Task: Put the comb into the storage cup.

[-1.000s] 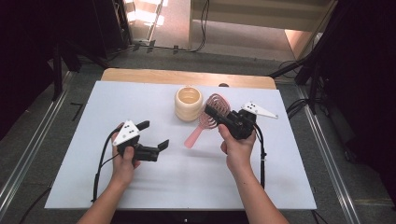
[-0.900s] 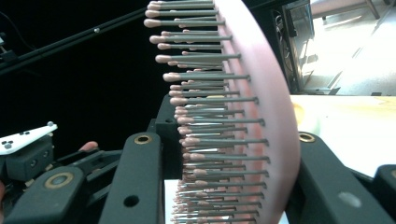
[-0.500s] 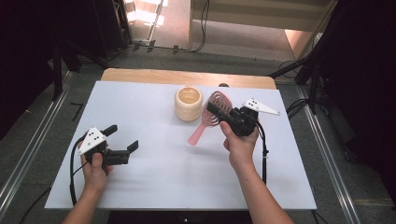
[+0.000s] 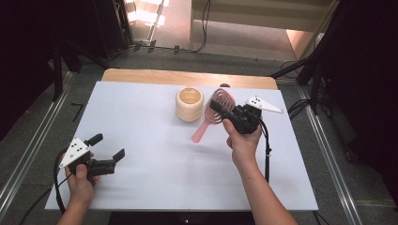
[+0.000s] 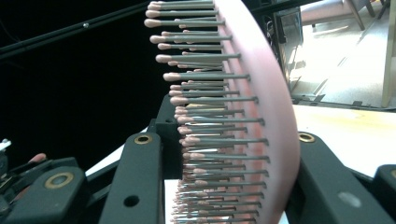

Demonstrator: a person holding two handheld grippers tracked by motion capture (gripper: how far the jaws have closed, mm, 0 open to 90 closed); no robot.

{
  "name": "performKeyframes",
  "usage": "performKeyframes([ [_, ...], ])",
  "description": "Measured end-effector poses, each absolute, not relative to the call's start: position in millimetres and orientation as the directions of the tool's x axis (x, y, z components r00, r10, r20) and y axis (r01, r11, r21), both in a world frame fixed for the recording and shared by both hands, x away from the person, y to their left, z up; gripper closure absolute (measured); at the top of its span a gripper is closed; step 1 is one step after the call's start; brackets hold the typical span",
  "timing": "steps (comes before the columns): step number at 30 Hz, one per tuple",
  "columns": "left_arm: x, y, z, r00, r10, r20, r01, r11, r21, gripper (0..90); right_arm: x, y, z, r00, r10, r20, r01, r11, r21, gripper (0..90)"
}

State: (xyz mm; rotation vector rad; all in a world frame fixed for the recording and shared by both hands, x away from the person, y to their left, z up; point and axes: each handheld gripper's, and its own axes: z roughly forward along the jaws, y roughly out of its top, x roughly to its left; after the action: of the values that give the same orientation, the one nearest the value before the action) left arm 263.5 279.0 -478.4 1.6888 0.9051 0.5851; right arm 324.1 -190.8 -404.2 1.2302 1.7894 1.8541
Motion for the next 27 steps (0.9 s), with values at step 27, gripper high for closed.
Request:
performKeyframes([
  [27, 263, 288, -488, 0.575, 0.817, -0.049, 0.275, -0.137, 0.952, 0.0, 335, -195, -389, -0.606, 0.725, 0.326, 0.299, -0.172, 0.938, 61.0],
])
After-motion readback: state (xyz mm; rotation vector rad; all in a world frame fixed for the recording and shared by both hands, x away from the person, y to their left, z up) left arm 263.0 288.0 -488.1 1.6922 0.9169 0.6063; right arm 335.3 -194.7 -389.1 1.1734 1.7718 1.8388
